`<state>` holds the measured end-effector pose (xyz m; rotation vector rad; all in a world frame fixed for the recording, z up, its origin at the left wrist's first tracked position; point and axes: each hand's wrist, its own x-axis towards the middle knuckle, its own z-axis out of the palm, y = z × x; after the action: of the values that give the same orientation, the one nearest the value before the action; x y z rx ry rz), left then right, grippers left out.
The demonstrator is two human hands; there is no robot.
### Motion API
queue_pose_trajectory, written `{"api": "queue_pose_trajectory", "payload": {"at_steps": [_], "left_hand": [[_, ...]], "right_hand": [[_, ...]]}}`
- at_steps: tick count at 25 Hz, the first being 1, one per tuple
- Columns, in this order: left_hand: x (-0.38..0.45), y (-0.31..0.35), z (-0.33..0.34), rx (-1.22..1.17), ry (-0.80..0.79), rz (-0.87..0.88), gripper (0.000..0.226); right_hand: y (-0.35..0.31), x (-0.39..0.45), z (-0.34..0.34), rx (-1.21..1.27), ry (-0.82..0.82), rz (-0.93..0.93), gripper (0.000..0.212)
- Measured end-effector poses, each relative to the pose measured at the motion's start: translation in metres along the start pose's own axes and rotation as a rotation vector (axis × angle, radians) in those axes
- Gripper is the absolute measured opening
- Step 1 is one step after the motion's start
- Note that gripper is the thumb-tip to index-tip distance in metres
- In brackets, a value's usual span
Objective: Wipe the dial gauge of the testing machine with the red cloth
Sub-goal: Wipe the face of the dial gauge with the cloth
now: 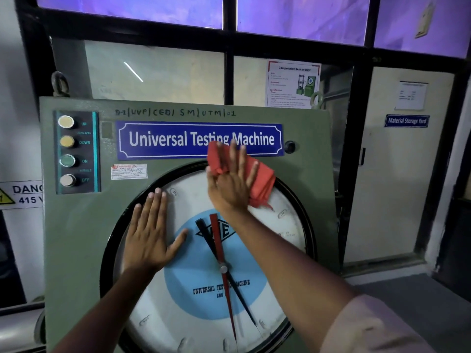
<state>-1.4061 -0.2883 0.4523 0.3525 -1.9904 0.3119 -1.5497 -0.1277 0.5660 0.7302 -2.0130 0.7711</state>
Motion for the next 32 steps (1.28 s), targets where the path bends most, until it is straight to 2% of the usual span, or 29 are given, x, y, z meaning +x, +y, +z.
{"api": "queue_pose_trajectory", "payload": {"at_steps": [3, 6, 10, 15, 19, 22, 24, 29, 32], "left_hand": [[-0.004, 0.002, -0.001, -0.015, 0.007, -0.070, 0.106], [-0.004, 0.004, -0.003, -0.018, -0.017, -0.084, 0.108], [-0.005, 0.004, -0.005, -0.017, -0.037, -0.074, 0.108], [-0.008, -0.001, -0.008, -0.020, -0.048, -0.064, 0.107], [-0.013, -0.001, -0.011, -0.011, -0.040, -0.041, 0.106], [-0.012, -0.002, -0.011, -0.010, -0.045, -0.057, 0.105], [-0.013, -0.003, -0.010, -0.011, -0.052, -0.057, 0.105], [-0.012, -0.003, -0.015, -0.028, -0.079, -0.056, 0.103], [-0.010, -0.001, -0.026, -0.069, -0.116, -0.051, 0.100]], "right_hand": [[-0.008, -0.006, 0.006, -0.082, 0.042, -0.199, 0.069], [0.033, -0.017, 0.000, -0.143, 0.043, -0.276, 0.068], [0.095, -0.059, -0.007, -0.102, 0.008, -0.039, 0.068], [0.132, -0.130, 0.001, -0.070, -0.042, 0.307, 0.072], [0.137, -0.167, 0.008, 0.035, -0.055, 0.518, 0.073], [0.112, -0.143, 0.005, 0.109, -0.023, 0.613, 0.076], [0.086, -0.120, 0.005, 0.083, -0.039, 0.529, 0.077], [0.020, -0.118, 0.011, -0.019, -0.135, 0.003, 0.070], [0.015, -0.119, 0.000, 0.125, -0.262, -0.068, 0.071]]}}
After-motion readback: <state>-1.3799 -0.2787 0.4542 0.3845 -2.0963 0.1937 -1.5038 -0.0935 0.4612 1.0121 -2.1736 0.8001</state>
